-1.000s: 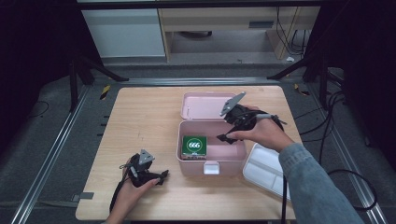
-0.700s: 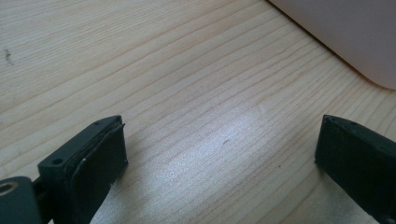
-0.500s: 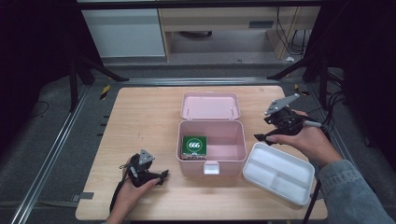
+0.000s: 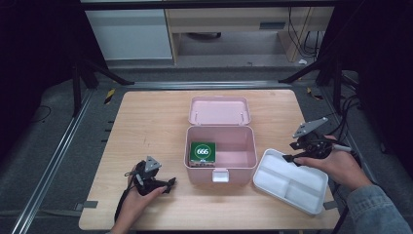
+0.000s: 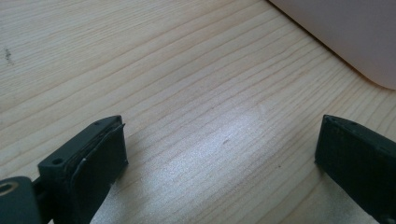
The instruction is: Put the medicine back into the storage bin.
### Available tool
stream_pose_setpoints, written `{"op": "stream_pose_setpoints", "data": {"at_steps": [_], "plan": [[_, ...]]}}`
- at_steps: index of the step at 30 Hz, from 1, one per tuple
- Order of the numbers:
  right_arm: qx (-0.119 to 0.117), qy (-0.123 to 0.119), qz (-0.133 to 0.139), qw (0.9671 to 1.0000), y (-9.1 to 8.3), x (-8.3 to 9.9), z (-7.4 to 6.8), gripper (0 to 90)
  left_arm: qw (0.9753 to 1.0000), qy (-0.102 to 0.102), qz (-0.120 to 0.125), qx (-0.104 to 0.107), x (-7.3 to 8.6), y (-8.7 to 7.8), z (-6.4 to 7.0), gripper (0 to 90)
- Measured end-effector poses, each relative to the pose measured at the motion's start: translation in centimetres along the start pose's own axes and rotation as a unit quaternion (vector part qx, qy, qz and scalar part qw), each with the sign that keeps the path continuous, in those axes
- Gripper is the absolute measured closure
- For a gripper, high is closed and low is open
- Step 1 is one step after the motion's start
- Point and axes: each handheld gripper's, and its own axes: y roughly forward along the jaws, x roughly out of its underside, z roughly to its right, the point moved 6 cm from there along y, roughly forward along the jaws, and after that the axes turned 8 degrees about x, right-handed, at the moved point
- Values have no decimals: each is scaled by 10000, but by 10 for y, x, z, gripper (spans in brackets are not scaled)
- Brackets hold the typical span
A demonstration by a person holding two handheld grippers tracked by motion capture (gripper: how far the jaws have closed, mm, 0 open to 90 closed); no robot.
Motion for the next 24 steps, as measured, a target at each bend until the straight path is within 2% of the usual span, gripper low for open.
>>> {"op": "stream_pose_setpoints", "data": {"at_steps": [7, 16, 24], "plan": [[-126, 27, -149, 9998, 9, 18, -7, 560, 10000, -2, -3, 1, 0, 0, 0, 13], [-359, -149, -454, 9982, 28, 35, -19, 683, 10000, -3, 1, -1, 0, 0, 0, 13], [-510, -264, -694, 9959, 46, 47, -27, 730, 10000, -1, 1, 0, 0, 0, 0, 13]]}}
